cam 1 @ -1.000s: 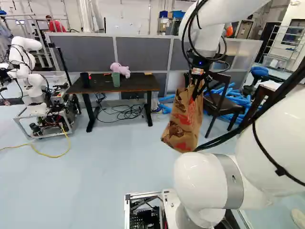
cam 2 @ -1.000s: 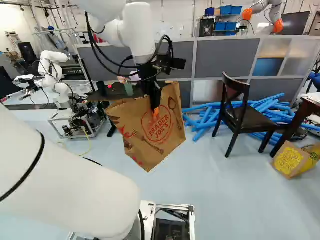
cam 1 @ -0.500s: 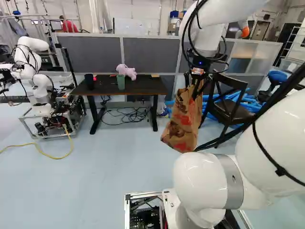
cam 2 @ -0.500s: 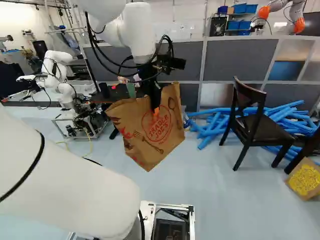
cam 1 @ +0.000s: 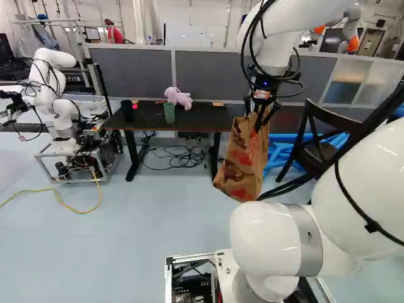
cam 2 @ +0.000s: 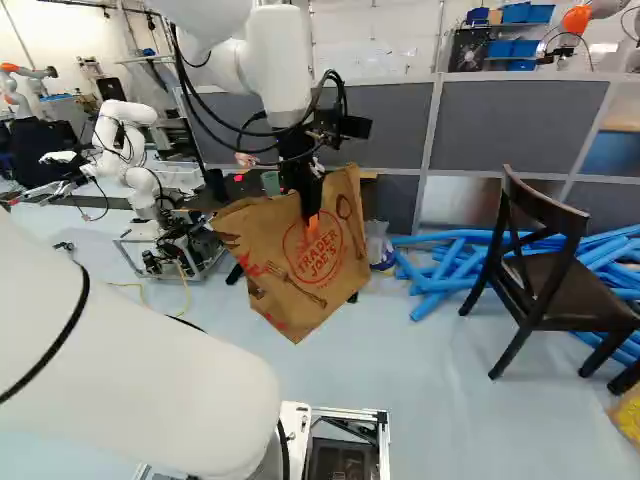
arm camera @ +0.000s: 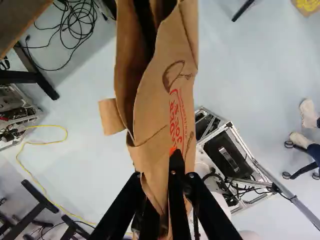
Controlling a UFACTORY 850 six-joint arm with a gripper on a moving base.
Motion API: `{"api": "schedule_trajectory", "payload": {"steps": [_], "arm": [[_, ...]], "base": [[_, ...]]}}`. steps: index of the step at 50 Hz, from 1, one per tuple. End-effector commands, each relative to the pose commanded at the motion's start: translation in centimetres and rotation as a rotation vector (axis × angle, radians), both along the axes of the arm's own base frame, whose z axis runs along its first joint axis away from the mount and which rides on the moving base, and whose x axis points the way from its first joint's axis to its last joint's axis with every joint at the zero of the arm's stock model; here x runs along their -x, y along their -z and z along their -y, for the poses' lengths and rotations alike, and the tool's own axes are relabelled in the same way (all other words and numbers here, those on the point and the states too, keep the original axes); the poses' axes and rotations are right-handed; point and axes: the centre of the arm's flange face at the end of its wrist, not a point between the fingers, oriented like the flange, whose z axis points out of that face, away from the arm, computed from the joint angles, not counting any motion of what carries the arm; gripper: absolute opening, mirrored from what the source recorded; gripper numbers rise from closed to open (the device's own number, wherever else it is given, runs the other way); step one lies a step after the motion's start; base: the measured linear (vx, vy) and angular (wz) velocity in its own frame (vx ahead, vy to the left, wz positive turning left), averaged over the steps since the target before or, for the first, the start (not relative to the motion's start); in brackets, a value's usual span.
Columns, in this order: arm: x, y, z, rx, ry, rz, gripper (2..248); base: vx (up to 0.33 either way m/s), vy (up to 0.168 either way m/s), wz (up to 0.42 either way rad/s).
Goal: Pick up the bag on the ground and place it on the table
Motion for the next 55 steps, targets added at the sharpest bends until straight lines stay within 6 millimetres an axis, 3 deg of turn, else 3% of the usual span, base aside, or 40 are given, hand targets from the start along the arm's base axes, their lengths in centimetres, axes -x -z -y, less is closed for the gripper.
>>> {"api": "schedule_trajectory", "payload": {"steps": [21,55], "arm": [[0.0,0.0,0.0,0.0,0.0,0.0,21],[0.0,0.0,0.0,0.0,0.0,0.0,21]], "base": [[0.242,0.0,0.164],[0.252,-0.041,-0.005]]}}
